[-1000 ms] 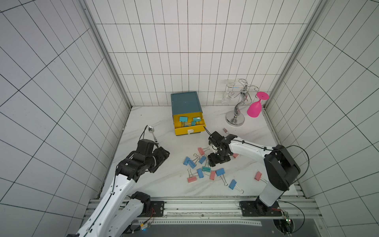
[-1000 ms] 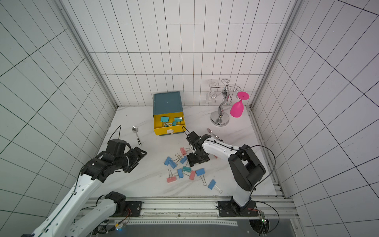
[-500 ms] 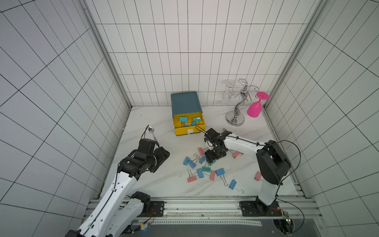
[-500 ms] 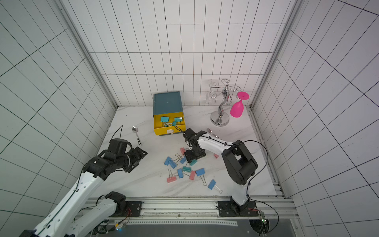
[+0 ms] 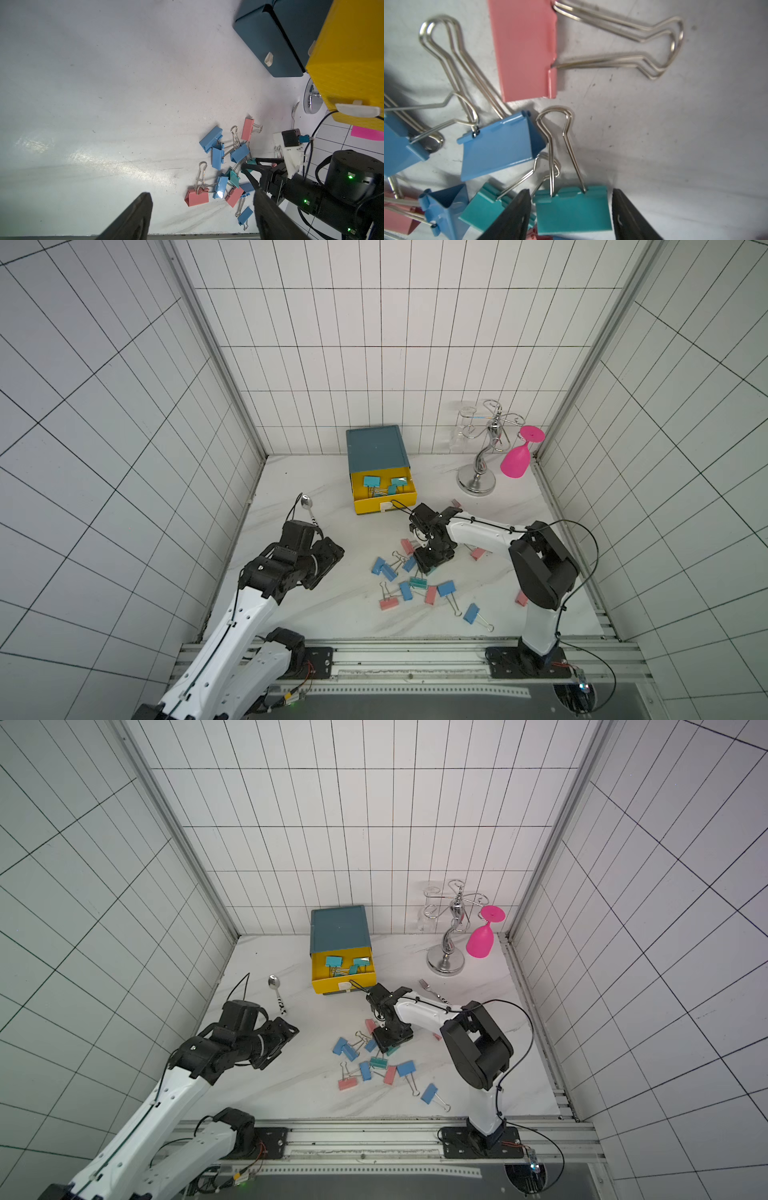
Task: Put the binder clips in the drawer according to color
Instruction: Pick up the binder clip at the center of the board, then place the binder clip in the drawer.
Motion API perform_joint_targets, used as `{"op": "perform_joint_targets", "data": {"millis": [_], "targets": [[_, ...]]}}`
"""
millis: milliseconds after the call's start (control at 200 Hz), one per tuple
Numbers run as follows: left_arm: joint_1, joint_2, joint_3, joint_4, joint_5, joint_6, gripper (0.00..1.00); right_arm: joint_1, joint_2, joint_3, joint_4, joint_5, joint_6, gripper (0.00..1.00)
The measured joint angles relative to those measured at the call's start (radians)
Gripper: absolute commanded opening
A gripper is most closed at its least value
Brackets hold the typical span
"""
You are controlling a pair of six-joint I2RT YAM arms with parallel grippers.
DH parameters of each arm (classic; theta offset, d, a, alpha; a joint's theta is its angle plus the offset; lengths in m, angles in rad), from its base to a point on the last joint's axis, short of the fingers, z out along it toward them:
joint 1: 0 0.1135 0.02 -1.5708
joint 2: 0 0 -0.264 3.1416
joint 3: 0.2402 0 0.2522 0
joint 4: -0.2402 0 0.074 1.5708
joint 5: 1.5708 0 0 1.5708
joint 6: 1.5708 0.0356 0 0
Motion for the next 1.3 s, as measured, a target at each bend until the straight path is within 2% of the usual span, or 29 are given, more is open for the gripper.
{"op": "perform_joint_targets", "data": {"millis": [275,460,735,935,1039,1134,1299], "targets": [[0.0,0.002,0.0,0.0,0.0,0.002,0.8,0.006,-0.008,-0.023,0.002,0.011,0.01,0.54],[0.0,0.002,0.0,0.0,0.001,0.002,0.8,0.006,-0.049,-0.065,0.002,0.027,0.035,0.54],[0.0,0.014,0.014,0.0,0.002,0.008,0.8,0.006,-0.183,-0.111,-0.017,0.057,0.087,0.51],[0.0,0.031,0.068,-0.001,0.002,0.019,0.8,-0.016,-0.338,-0.104,-0.059,0.082,0.119,0.51],[0.0,0.051,0.114,-0.001,0.002,0.028,0.8,-0.044,-0.398,-0.032,-0.116,0.1,0.124,0.51],[0.0,0.074,0.159,-0.001,0.006,0.035,0.8,-0.069,-0.402,0.096,-0.155,0.105,0.124,0.52],[0.0,0.105,0.218,0.0,0.013,0.048,0.8,-0.089,-0.311,0.432,-0.215,0.098,0.113,0.52]]}}
